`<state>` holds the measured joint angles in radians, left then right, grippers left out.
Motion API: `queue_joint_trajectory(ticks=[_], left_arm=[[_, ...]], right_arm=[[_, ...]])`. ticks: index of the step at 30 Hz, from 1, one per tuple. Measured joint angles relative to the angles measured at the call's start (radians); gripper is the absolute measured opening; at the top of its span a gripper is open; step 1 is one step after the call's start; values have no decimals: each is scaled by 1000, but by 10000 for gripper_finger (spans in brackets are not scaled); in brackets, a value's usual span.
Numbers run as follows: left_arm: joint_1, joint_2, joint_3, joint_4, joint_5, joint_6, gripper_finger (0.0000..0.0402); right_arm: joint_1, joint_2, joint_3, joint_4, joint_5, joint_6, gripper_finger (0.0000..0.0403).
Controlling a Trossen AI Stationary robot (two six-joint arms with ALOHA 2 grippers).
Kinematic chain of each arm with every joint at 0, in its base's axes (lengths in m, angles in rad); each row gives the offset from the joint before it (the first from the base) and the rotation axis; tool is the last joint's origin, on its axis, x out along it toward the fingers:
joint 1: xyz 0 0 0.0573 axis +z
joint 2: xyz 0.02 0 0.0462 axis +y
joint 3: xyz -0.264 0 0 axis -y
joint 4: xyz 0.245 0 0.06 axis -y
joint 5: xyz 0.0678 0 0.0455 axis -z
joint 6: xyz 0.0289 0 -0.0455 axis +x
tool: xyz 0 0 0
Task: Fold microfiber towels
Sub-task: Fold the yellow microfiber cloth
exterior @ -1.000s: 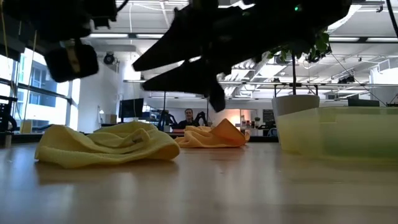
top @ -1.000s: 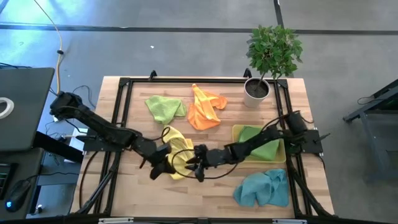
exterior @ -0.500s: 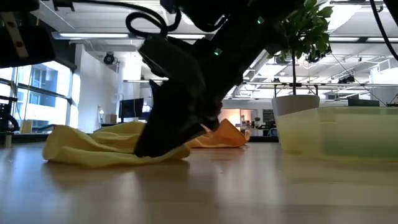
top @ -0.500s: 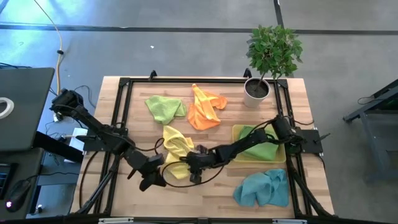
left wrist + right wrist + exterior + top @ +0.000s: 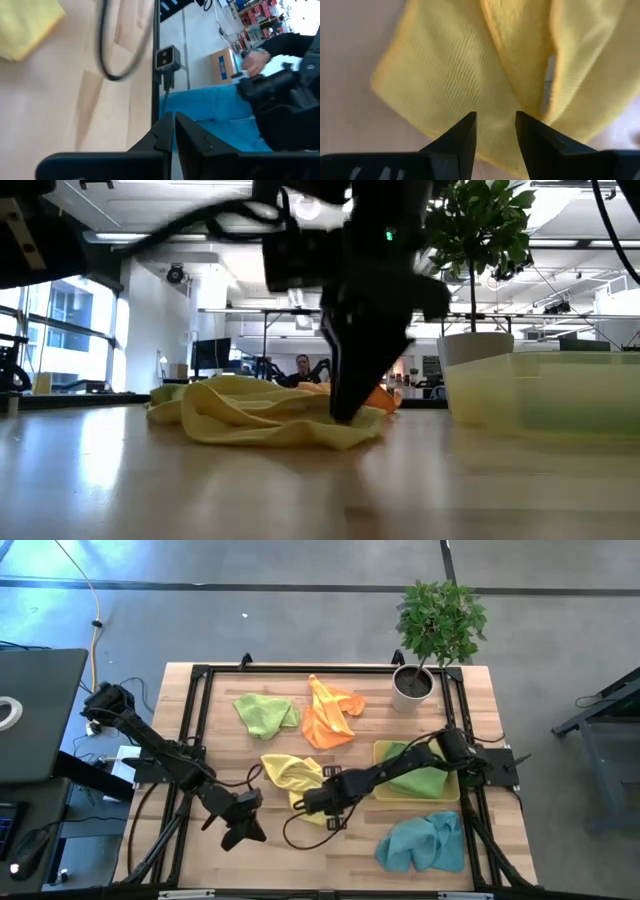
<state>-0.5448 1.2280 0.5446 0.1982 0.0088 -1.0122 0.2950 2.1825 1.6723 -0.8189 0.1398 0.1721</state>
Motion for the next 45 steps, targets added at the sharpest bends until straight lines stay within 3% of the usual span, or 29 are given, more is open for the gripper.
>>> queue_joint_trajectory(ticks=[5, 10, 14, 17, 22, 24, 34, 38, 45], left_arm=[[1, 0, 0, 0, -71, 76, 43], [5, 0, 0, 0, -179, 209, 90], [44, 0, 0, -9, -342, 352, 117], [102, 0, 0, -28, -393, 469, 123], [202, 30, 0, -27, -349, 573, 125], [227, 40, 0, -34, -327, 584, 125], [248, 42, 0, -15, -295, 566, 125], [247, 43, 0, -13, -277, 538, 125], [237, 43, 0, 6, -278, 517, 125]], right_arm=[[13, -81, 1, -59, 7, -21, 119], [26, -209, -120, -32, 11, 48, 99], [45, -294, -312, 178, 16, 200, 92], [62, -336, -436, 436, 16, 298, 92], [77, -326, -561, 823, 10, 324, 93], [79, -308, -574, 886, 13, 309, 98], [124, -214, -575, 987, -35, 256, 179], [144, -193, -574, 998, -5, 159, 183], [144, -130, -574, 1006, 88, 162, 183]])
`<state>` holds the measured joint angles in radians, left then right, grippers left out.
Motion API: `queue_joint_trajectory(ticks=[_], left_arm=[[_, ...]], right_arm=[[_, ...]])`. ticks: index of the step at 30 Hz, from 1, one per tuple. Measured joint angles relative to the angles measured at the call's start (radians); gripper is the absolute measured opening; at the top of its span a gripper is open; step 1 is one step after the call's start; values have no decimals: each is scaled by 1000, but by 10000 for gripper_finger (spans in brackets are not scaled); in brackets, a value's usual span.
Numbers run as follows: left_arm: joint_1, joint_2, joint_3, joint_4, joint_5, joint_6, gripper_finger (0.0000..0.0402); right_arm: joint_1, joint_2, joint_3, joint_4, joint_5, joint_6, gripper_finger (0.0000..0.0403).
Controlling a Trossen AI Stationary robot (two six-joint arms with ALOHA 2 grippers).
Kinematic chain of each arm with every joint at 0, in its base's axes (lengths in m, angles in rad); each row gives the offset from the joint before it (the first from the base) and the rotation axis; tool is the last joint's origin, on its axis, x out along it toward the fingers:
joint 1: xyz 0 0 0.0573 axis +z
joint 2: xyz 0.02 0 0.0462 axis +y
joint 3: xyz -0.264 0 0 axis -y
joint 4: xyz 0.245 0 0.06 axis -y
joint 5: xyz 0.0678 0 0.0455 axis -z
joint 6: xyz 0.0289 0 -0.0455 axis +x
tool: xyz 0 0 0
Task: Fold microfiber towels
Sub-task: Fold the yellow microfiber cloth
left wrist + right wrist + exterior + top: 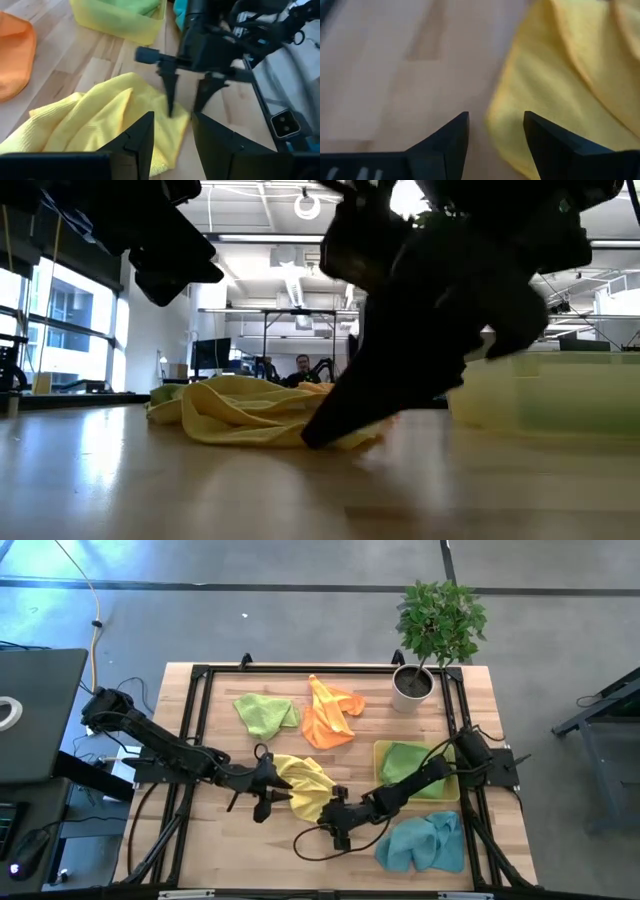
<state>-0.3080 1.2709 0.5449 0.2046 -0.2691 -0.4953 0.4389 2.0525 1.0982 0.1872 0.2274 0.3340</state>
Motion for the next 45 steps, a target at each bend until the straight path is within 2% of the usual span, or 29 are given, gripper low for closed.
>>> queue_joint_trajectory(ticks=[4, 7, 10, 16, 21, 23, 26, 29, 36, 41, 45], left_arm=[[-11, 0, 0, 13, 0, -2, 125], [-20, 0, 0, 30, 0, -2, 125], [-28, 0, 0, 33, -3, -1, 125], [-34, 0, 0, 31, -3, 1, 125], [-34, 0, 0, 30, -3, 1, 125], [-34, 0, 0, 31, 2, 16, 125], [-34, 0, 0, 44, 81, 113, 125], [-35, 0, 0, 68, 117, 216, 125], [-31, 0, 0, 176, 81, 399, 125], [-10, 0, 0, 263, 70, 439, 125], [17, 0, 0, 319, 69, 439, 125]], right_arm=[[0, 3, 0, -19, 58, 5, 182], [0, 3, 1, -43, 63, 9, 163], [0, 1, 3, -78, 69, 55, 123], [1, -8, 4, -119, 59, 170, 12], [3, -68, -3, -194, -23, 250, 19], [3, -114, -4, -235, -45, 274, 9], [3, -198, -1, -300, -59, 319, 5], [3, -279, -2, -374, -68, 369, 3], [2, -469, -2, -475, -42, 454, 1], [-11, -557, -1, -474, -37, 452, 1], [-36, -604, -1, -475, -83, 452, 0]])
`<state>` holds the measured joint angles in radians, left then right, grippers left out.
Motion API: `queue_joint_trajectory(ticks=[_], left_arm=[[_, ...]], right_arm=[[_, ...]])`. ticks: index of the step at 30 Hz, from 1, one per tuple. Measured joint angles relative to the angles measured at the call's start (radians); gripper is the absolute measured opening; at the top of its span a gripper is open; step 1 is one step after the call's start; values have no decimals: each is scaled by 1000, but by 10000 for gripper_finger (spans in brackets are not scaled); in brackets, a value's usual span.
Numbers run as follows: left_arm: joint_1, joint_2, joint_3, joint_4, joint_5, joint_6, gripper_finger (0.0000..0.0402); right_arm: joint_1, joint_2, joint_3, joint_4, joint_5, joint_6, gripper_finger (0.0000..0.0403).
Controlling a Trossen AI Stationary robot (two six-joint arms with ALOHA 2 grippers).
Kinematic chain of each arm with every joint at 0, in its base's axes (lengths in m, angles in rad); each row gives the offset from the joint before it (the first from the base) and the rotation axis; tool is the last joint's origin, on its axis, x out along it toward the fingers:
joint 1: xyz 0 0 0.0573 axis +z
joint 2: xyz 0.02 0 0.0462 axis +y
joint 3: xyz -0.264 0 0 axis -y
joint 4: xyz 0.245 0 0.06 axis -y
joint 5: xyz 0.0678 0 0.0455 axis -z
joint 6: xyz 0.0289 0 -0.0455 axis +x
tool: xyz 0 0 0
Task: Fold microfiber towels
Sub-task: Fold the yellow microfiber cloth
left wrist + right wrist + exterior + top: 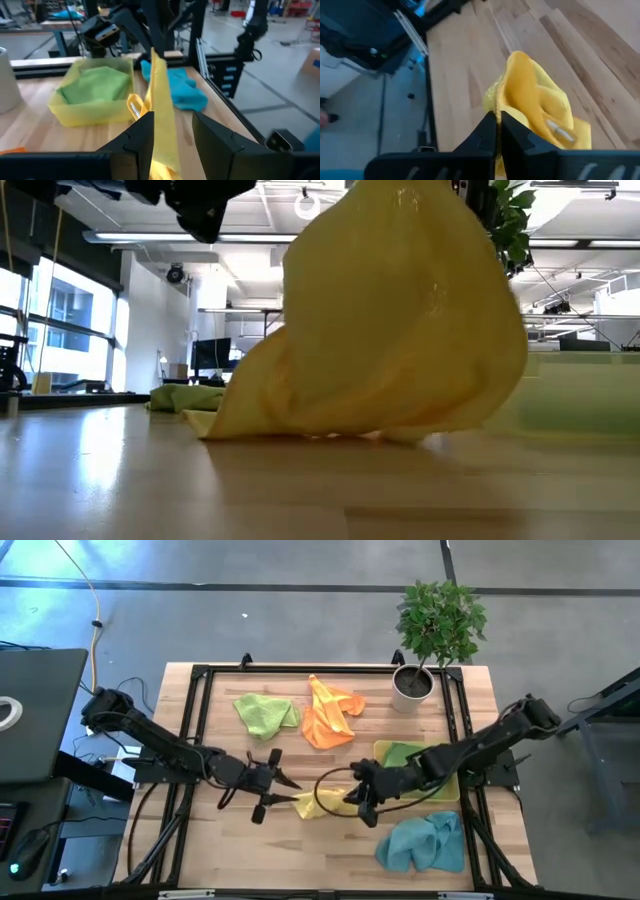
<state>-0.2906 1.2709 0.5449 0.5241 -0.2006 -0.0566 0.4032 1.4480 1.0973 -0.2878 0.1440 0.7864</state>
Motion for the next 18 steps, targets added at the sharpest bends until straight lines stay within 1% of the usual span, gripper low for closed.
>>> queue_joint_trajectory(ticks=[2, 4, 7, 12, 15, 18], left_arm=[[16, 0, 0, 16, 1, 1, 125], [33, 0, 0, 28, 11, 0, 125], [53, 0, 0, 56, 28, 0, 125], [75, 0, 0, 91, 44, 5, 125], [83, 0, 0, 118, 48, 26, 125], [94, 0, 5, 131, 63, 45, 125]], right_arm=[[-9, -10, 10, -18, -25, -1, 0], [-17, -10, 54, -72, -56, -19, 0], [-25, -5, 154, -198, -74, -72, 0], [-51, 31, 319, -470, -77, -150, 0], [-63, 60, 397, -589, -121, -225, 0], [-74, 94, 464, -654, -169, -306, 0]])
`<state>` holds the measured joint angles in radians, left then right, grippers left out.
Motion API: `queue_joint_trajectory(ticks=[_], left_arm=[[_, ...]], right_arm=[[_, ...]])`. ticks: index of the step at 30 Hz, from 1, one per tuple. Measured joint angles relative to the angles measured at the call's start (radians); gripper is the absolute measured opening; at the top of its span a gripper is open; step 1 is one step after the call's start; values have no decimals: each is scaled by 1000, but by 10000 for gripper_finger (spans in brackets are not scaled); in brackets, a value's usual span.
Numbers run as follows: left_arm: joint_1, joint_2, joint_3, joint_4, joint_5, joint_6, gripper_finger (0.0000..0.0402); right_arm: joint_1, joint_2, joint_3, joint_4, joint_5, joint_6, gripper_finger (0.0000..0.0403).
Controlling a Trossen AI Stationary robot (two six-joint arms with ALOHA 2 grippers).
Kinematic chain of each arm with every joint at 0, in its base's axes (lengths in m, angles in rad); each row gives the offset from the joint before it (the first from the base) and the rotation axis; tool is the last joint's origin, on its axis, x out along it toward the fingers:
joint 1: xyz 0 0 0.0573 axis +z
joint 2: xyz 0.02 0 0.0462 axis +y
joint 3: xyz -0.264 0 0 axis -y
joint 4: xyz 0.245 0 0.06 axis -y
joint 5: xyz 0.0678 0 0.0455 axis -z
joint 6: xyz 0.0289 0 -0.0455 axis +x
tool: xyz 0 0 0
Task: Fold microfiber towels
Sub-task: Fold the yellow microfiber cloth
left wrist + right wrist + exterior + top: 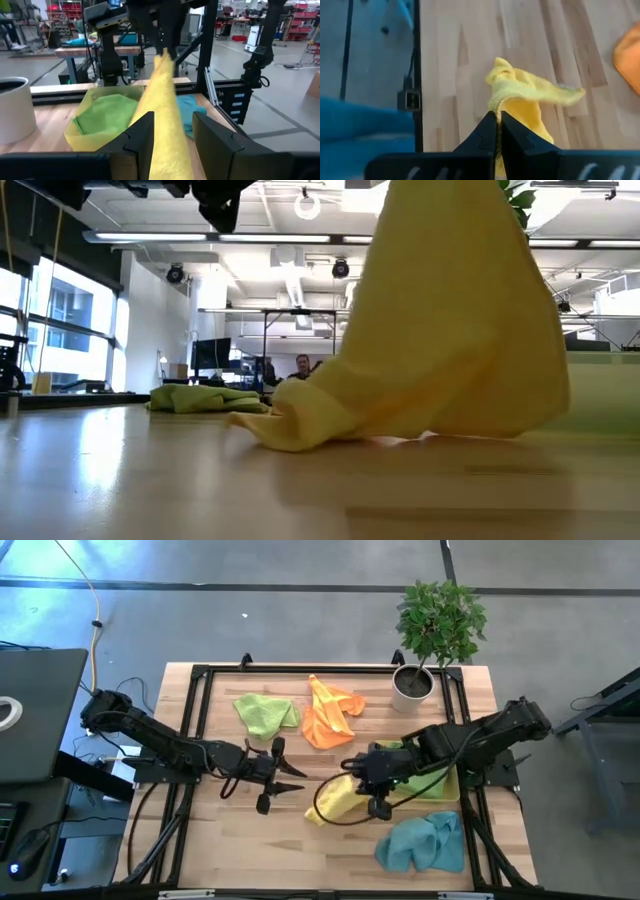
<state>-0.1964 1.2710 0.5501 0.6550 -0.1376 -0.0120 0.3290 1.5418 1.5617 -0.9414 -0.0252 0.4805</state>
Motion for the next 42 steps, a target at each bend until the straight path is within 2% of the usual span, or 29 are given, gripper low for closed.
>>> queue_joint_trajectory(ticks=[4, 10, 18, 27, 32, 36, 42], left_arm=[[9, 1, 38, 0, 10, 37, 125], [33, 60, 130, 0, 38, 47, 125], [48, 241, 308, -2, 224, 56, 125], [48, 411, 508, -6, 245, 128, 125], [49, 492, 591, -40, 373, 89, 125], [46, 538, 629, -68, 456, 29, 125], [46, 558, 637, -89, 459, 30, 125]], right_arm=[[-9, 47, 93, -22, -61, -109, 0], [-9, 119, 240, -78, -85, -231, 0], [-12, 198, 407, -273, -141, -300, 0], [34, 220, 433, -368, -185, -411, 0], [53, 220, 434, -389, -140, -422, 0], [59, 220, 434, -438, -86, -436, 0], [70, 220, 434, -467, -54, -441, 0]])
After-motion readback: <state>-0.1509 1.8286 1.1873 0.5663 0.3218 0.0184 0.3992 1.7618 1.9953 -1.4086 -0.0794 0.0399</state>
